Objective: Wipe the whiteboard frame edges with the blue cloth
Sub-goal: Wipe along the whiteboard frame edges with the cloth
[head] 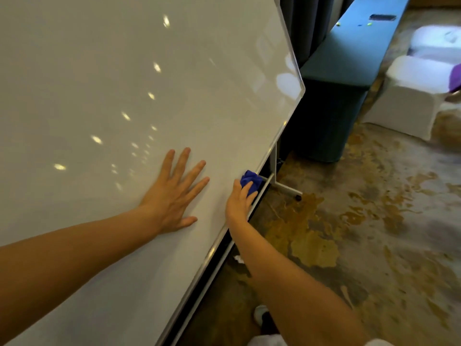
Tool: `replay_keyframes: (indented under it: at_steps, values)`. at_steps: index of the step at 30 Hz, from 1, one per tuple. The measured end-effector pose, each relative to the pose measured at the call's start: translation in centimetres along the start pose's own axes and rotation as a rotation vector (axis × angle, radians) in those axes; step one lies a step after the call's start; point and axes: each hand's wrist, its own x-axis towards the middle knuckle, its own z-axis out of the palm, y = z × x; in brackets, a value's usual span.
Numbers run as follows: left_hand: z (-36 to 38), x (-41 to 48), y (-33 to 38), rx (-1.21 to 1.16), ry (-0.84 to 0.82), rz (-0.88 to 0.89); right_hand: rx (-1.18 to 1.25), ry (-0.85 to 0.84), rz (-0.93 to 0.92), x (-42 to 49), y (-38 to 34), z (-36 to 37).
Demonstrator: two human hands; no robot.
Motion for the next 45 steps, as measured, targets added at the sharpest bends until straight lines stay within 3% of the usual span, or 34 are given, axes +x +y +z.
replay_keyframes:
  at_steps: [3, 7, 12, 18, 23, 26, 31, 39, 45]
  values:
    - [1.2, -3.0, 0.2, 0.005, 0.035, -0.032, 0.037, 0.064, 0.108, -3.2, 0.8, 3.8]
    - [2.3, -7.7, 1.0, -0.022, 0.015, -0.068, -0.199, 0.077, 0.026, -11.3, 5.4, 10.9]
    - [3.4, -16.6, 3.8, -0.033, 0.016, -0.027, 0.058, 0.090, 0.100, -27.6, 10.8, 19.7]
    - [4.8, -24.4, 6.1, -0.007, 0.005, -0.033, 0.032, 0.095, -0.023, -29.2, 10.7, 18.4]
    - [5.1, -27.3, 6.2, 0.010, -0.012, -0.087, 0.000, -0.010, -0.105, -33.2, 12.1, 20.7]
    - [5.3, -29.4, 7.0, 0.024, -0.038, -0.081, -0.022, -0.162, -0.128, -37.7, 15.6, 22.1]
    - [5.1, -31.9, 7.9, 0.045, -0.078, -0.110, -0.218, -0.261, -0.229, -36.9, 16.2, 18.9]
    - [5.5, -36.5, 8.0, 0.025, -0.083, -0.035, -0.549, -0.297, -0.658, -40.9, 17.5, 19.7]
    - [6.9, -41.9, 7.5, 0.040, -0.073, 0.155, -0.941, -0.498, -0.984, -41.7, 20.1, 17.5]
